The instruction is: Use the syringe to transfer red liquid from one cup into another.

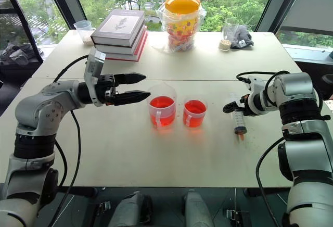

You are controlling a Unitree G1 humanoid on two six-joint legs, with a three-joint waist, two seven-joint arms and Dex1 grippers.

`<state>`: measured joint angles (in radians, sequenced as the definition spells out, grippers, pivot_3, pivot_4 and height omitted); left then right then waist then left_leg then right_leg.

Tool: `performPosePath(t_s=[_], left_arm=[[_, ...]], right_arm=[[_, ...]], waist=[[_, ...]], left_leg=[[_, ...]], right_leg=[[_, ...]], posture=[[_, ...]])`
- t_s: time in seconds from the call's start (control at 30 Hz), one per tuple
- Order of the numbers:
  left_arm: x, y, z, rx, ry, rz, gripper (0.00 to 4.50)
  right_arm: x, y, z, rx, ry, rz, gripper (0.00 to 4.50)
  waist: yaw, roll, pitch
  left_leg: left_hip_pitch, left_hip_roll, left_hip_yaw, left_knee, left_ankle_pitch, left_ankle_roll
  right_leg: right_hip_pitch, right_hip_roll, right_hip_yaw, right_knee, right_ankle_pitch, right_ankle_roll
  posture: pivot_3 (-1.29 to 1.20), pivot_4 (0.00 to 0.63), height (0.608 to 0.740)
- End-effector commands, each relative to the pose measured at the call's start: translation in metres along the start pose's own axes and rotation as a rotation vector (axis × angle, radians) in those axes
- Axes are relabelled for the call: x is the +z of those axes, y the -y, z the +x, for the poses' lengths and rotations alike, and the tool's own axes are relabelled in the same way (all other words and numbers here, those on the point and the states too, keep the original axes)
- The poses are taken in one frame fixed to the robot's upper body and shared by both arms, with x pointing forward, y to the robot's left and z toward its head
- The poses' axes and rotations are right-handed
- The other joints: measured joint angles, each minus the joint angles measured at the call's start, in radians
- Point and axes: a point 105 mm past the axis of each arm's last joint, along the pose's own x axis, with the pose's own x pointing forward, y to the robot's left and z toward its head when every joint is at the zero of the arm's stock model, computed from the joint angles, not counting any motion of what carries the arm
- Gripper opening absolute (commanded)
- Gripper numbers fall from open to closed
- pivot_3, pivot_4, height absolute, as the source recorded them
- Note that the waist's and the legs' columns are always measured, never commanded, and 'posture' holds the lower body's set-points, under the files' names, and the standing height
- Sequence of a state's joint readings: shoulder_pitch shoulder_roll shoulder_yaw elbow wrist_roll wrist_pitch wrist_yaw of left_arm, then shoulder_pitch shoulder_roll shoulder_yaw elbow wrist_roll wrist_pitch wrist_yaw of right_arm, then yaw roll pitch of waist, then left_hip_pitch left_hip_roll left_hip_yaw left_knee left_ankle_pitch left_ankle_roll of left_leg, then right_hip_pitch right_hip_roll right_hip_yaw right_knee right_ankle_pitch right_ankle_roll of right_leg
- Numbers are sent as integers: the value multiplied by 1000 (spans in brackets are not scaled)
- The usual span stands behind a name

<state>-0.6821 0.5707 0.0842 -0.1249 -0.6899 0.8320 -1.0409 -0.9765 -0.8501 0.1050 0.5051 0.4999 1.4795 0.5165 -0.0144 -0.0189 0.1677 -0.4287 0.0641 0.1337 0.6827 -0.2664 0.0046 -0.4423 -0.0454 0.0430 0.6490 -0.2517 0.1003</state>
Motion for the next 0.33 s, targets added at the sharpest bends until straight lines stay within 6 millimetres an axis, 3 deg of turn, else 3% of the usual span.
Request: performPosePath(t_s=[0.03, 0.13, 0.23, 0.33], left_arm=[[11, 7, -3, -20, 5, 50, 4500], [9, 7, -5, -23, -14, 65, 4500], [8, 7, -7, -21, -27, 67, 4500], [4, 7, -8, -27, -56, 84, 4500]], right_arm=[[18, -8, -56, 7, 173, -111, 4484], [11, -18, -93, -8, 277, -275, 4484], [-2, -50, -132, 120, 388, -438, 4484], [-20, -68, -153, 195, 427, -553, 4484]], waist=[[4, 0, 0], [5, 0, 0], [2, 0, 0], [-4, 0, 0]], left_leg=[[0, 0, 0, 0, 0, 0], [-1, 0, 0, -2, 0, 0], [-1, 0, -1, -2, 0, 0], [2, 0, -1, -1, 0, 0]], right_leg=[[0, 0, 0, 0, 0, 0], [0, 0, -1, -1, 0, 0], [0, 0, -1, -2, -1, 1], [1, 0, 0, -2, -1, 1]], posture=[[0, 150, 740], [0, 150, 740], [0, 150, 740], [0, 150, 740]])
